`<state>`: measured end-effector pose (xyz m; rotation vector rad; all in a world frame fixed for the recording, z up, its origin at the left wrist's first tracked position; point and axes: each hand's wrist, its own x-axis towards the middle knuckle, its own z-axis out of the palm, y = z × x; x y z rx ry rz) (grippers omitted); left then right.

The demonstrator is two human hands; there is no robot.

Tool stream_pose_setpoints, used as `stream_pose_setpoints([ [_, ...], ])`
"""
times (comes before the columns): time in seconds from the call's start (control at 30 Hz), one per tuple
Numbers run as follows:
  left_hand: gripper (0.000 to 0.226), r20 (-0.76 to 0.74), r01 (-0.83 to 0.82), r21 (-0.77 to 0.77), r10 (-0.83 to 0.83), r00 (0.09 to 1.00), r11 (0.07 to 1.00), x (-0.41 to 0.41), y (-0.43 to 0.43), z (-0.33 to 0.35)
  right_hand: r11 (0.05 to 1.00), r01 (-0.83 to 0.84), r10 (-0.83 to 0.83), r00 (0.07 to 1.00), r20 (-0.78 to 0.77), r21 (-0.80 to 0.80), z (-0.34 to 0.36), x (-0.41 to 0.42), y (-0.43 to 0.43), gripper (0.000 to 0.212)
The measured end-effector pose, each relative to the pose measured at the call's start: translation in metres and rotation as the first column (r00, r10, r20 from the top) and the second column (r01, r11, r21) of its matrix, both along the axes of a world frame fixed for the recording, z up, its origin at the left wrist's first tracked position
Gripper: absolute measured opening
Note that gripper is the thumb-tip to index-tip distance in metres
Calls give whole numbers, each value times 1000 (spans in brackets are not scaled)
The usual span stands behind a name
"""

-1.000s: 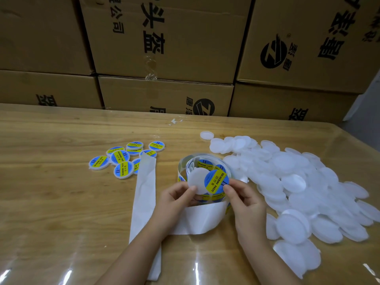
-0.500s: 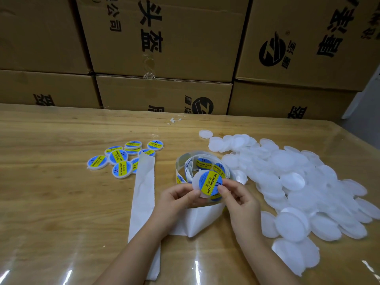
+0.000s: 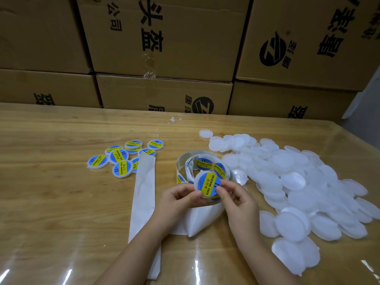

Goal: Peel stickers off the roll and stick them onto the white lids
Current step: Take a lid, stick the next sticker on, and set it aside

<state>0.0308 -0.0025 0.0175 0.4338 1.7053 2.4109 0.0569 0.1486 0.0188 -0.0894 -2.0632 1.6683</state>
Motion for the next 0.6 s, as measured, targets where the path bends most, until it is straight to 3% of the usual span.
stream_pose_setpoints([
  [0.6, 11, -47, -53, -57, 50, 998, 997, -1, -1, -3, 995, 28, -24, 999, -39, 91, -4, -1, 0, 44],
])
